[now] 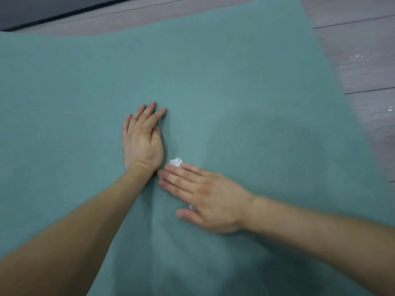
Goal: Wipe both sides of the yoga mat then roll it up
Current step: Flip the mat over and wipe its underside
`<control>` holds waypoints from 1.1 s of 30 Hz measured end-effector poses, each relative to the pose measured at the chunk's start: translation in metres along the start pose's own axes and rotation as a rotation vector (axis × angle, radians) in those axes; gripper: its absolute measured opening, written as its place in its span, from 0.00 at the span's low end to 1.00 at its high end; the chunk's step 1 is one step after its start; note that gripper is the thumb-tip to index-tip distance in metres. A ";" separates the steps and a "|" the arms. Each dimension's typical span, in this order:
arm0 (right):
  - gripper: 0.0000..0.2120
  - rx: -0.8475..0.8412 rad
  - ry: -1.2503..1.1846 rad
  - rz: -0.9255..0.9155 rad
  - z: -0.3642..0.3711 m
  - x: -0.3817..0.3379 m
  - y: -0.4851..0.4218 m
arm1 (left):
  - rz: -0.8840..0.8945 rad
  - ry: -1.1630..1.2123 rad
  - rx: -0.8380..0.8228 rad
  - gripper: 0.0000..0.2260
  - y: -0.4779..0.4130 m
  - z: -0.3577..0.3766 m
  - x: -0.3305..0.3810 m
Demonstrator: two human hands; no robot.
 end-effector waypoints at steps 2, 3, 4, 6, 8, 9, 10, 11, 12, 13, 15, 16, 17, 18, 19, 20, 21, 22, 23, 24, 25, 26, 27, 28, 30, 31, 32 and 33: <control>0.32 0.035 0.023 0.056 -0.018 0.068 -0.001 | -0.010 -0.012 -0.018 0.25 0.000 0.002 0.002; 0.34 0.067 0.009 0.211 -0.034 0.127 -0.003 | -0.012 -0.025 -0.026 0.25 -0.001 0.003 0.002; 0.38 0.085 -0.002 0.424 -0.050 0.191 0.004 | -0.010 -0.043 -0.030 0.24 0.000 0.003 0.003; 0.42 0.124 0.003 0.892 -0.077 0.298 0.040 | -0.013 -0.086 -0.018 0.24 0.002 0.001 0.006; 0.41 0.164 0.020 1.107 -0.087 0.328 0.058 | 0.001 -0.118 -0.006 0.23 0.003 0.001 0.011; 0.42 0.163 0.012 1.036 -0.084 0.312 0.042 | 0.008 -0.127 -0.006 0.23 0.004 0.002 0.012; 0.42 0.158 0.025 0.866 -0.075 0.276 0.017 | 0.006 -0.132 -0.004 0.23 0.005 0.001 0.013; 0.40 0.146 0.040 0.648 -0.063 0.223 -0.007 | 0.002 -0.135 -0.002 0.22 0.006 0.000 0.014; 0.37 0.112 0.038 0.412 -0.048 0.165 -0.024 | 0.003 -0.140 -0.003 0.23 0.006 -0.001 0.015; 0.33 0.054 0.032 0.188 -0.033 0.116 -0.031 | 0.008 -0.145 -0.006 0.23 0.006 -0.002 0.016; 0.29 -0.063 0.061 -0.064 -0.025 0.091 -0.031 | 0.014 -0.144 -0.008 0.24 0.006 -0.003 0.018; 0.29 -0.054 0.059 -0.030 -0.032 0.120 -0.033 | 0.011 -0.139 -0.007 0.23 0.007 -0.003 0.018; 0.31 -0.003 0.042 0.114 -0.047 0.167 -0.034 | 0.004 -0.135 -0.002 0.22 0.008 -0.004 0.018; 0.34 0.067 0.008 0.333 -0.064 0.226 -0.027 | -0.007 -0.131 0.003 0.22 0.008 -0.004 0.018; 0.37 0.136 -0.024 0.581 -0.082 0.281 -0.010 | -0.026 -0.122 0.009 0.21 0.008 -0.005 0.017; 0.39 0.192 -0.048 0.786 -0.093 0.322 0.009 | -0.057 -0.111 0.015 0.22 0.007 -0.006 0.015; 0.37 0.225 -0.034 0.909 -0.096 0.341 0.021 | -0.087 -0.109 0.014 0.24 0.007 -0.007 0.012; 0.35 0.250 0.001 0.955 -0.097 0.345 0.026 | -0.107 -0.123 0.005 0.25 0.008 -0.006 0.010; 0.33 0.274 0.021 0.950 -0.097 0.342 0.027 | -0.115 -0.147 -0.009 0.26 0.010 -0.006 0.011; 0.32 0.287 0.018 0.928 -0.096 0.336 0.025 | -0.118 -0.180 -0.021 0.27 0.011 -0.006 0.012; 0.32 0.297 0.011 0.914 -0.097 0.331 0.025 | -0.116 -0.223 -0.025 0.26 0.007 -0.006 0.014; 0.31 0.303 0.021 0.911 -0.097 0.331 0.026 | -0.113 -0.273 -0.018 0.24 -0.001 -0.009 0.018; 0.31 0.311 0.029 0.917 -0.099 0.330 0.026 | -0.120 -0.316 0.000 0.22 -0.014 -0.011 0.020; 0.30 0.318 0.032 0.927 -0.101 0.332 0.027 | -0.137 -0.339 0.022 0.20 -0.030 -0.011 0.021; 0.29 0.330 0.036 0.918 -0.101 0.335 0.028 | -0.180 -0.333 0.051 0.20 -0.061 -0.007 0.019; 0.29 0.333 0.036 0.908 -0.099 0.334 0.029 | -0.204 -0.327 0.047 0.22 -0.070 -0.003 0.016; 0.29 0.345 0.040 0.899 -0.098 0.334 0.028 | -0.224 -0.322 0.029 0.24 -0.075 0.004 0.013; 0.29 0.357 0.044 0.895 -0.099 0.335 0.027 | -0.232 -0.321 0.009 0.27 -0.077 0.010 0.010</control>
Point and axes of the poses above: each hand's wrist, its own y-axis away from the middle knuckle, its own z-axis out of the palm, x = y × z, the point moved 10 cm from there along -y, towards the middle knuckle, and after that the axes turned 2 degrees about -x, right-handed, at the moved point
